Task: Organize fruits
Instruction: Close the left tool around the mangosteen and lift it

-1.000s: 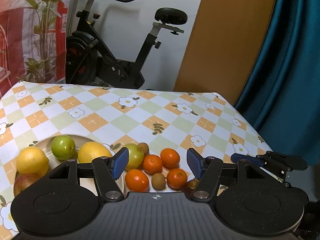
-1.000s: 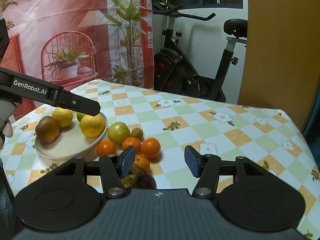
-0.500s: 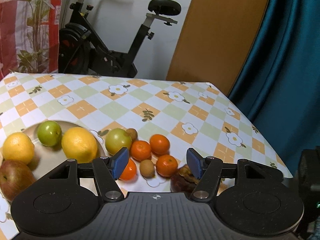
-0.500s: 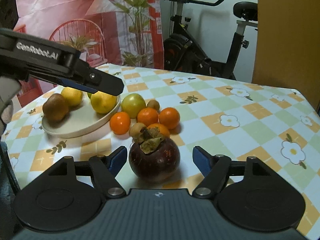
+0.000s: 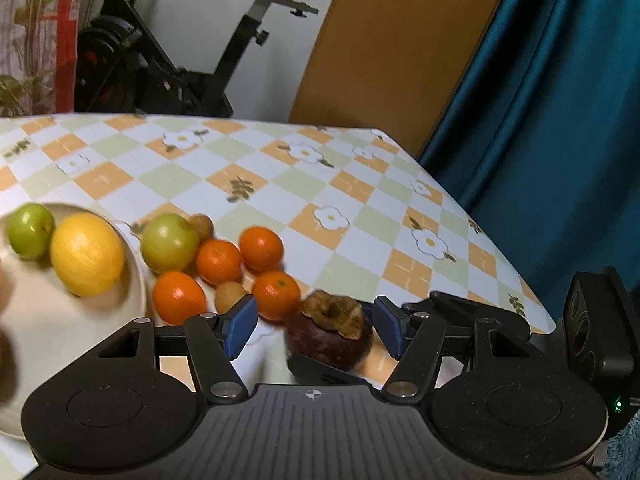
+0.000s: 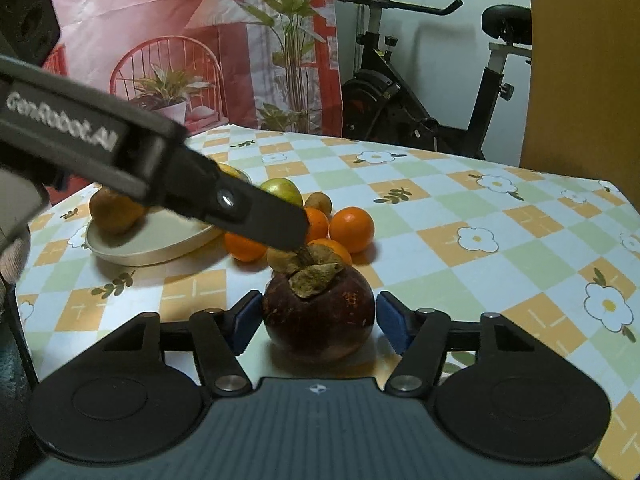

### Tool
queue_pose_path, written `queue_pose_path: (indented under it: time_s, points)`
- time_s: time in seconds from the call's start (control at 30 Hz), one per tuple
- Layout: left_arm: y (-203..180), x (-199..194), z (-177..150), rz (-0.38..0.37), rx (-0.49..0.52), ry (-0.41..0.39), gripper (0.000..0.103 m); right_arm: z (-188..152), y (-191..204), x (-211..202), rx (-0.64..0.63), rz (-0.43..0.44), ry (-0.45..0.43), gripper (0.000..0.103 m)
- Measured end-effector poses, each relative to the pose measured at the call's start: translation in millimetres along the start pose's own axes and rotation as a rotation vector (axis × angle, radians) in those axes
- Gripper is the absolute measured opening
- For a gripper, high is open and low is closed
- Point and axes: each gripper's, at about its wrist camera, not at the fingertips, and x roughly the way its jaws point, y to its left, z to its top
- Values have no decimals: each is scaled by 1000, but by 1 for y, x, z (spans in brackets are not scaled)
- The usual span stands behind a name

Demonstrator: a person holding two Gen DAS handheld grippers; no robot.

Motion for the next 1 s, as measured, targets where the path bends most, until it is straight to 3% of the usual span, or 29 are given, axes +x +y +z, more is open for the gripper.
queue_pose_path:
  time_s: [0.53,1.0]
  points:
    - [6,36,-8,-56,-69,100,67,-1,-4,2,32,31,19,64]
    - [8,45,-12,-91,-85,107,64,-1,-3,3,46,36,34,63]
